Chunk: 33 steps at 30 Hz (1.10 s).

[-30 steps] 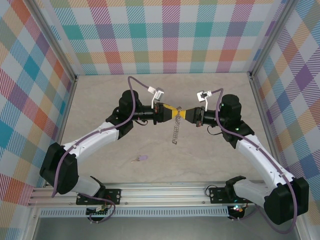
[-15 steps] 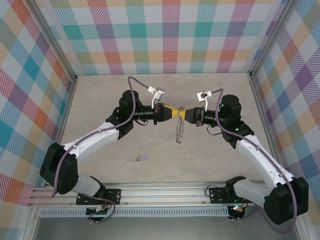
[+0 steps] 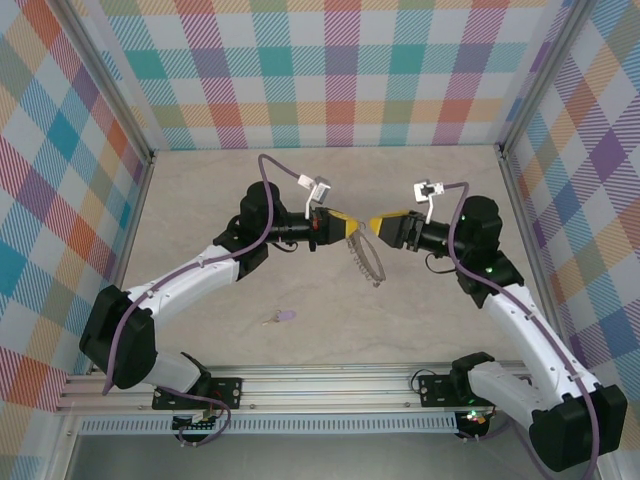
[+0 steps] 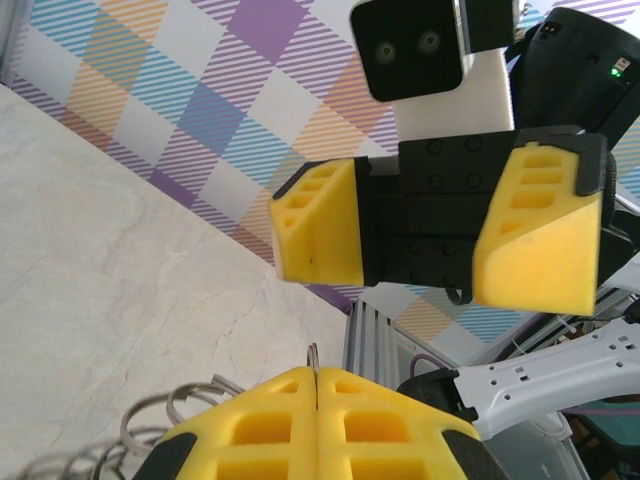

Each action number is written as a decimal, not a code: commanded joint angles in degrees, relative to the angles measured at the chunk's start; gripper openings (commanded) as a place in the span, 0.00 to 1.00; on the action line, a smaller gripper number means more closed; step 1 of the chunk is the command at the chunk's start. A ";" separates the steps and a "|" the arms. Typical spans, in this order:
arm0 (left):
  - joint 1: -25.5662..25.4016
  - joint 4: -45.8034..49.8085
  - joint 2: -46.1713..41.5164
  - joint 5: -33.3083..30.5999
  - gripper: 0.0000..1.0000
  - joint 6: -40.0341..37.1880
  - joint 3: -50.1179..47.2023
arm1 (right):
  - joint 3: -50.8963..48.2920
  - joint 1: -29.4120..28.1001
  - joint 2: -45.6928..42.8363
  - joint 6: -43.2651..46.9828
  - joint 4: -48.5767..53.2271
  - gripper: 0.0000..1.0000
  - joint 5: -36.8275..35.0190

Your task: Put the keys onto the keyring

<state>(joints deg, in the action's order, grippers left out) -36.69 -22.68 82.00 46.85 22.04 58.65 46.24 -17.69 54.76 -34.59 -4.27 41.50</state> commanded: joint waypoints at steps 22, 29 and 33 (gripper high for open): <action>-1.37 -3.81 -0.08 1.85 0.00 -0.60 1.28 | -2.21 -0.98 7.70 -4.13 -13.65 0.38 10.85; -1.63 -3.56 0.54 2.42 0.00 -0.73 1.86 | -2.21 -1.20 7.47 -4.09 -14.07 0.16 11.40; -1.72 -2.87 1.02 2.51 0.00 -0.81 2.42 | -2.21 -1.20 7.38 -4.10 -14.56 0.00 11.32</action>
<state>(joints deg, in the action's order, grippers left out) -37.32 -22.74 82.78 47.27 22.06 58.85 43.64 -18.46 62.48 -38.65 -16.27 52.21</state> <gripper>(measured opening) 0.050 0.051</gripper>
